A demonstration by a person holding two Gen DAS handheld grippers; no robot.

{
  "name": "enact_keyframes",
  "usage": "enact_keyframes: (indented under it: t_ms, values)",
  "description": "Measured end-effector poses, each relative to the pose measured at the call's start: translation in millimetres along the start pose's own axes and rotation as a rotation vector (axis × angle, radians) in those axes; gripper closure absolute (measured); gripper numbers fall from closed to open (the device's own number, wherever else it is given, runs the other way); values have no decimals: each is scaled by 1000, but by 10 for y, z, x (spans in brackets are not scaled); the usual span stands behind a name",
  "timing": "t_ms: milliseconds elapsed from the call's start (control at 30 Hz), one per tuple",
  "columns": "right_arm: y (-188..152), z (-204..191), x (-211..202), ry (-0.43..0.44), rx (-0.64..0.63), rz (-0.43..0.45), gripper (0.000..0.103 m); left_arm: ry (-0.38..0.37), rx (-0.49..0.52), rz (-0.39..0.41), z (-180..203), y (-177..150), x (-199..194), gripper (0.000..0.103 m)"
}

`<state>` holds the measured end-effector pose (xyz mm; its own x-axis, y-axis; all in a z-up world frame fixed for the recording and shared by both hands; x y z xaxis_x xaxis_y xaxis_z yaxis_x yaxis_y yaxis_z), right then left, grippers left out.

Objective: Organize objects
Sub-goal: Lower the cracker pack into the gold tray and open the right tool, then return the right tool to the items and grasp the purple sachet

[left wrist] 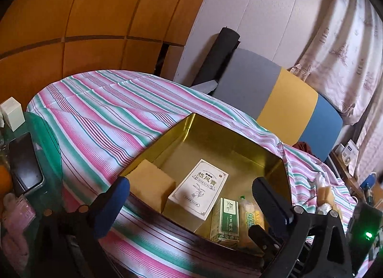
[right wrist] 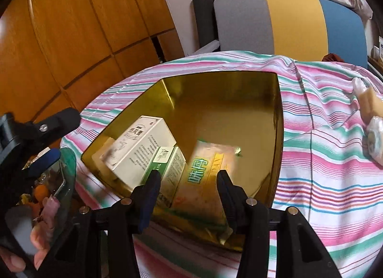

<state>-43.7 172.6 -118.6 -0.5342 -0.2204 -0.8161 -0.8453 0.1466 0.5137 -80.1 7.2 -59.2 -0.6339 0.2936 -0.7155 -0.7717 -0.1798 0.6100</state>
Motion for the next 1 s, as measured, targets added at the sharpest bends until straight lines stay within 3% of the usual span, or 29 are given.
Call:
enact_keyframes:
  t_ms: [300, 533, 767, 1000]
  values:
    - [17, 20, -258, -16, 3, 77, 53, -17, -6, -40, 38, -67, 67, 0]
    - [35, 235, -480, -45, 50, 131, 53, -48, 53, -63, 253, -174, 81, 0]
    - [-48, 631, -662, -93, 125, 156, 53, -79, 183, -105, 627, -416, 126, 0]
    - [-292, 1285, -819, -223, 223, 153, 49, -128, 339, -121, 1037, -724, 79, 0]
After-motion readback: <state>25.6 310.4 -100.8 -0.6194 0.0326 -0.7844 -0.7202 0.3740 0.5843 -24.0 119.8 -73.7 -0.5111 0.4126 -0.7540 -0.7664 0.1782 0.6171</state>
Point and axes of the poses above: each gripper's, at about its wrist camera, not at the fingertips, and x roughly the way its jaws point, z to its right, y to its top, the point moved 10 cm from there along x, roughly the way its jaws point, and after that the axes turned 14 degrees about -z, right-handed, at the moved point
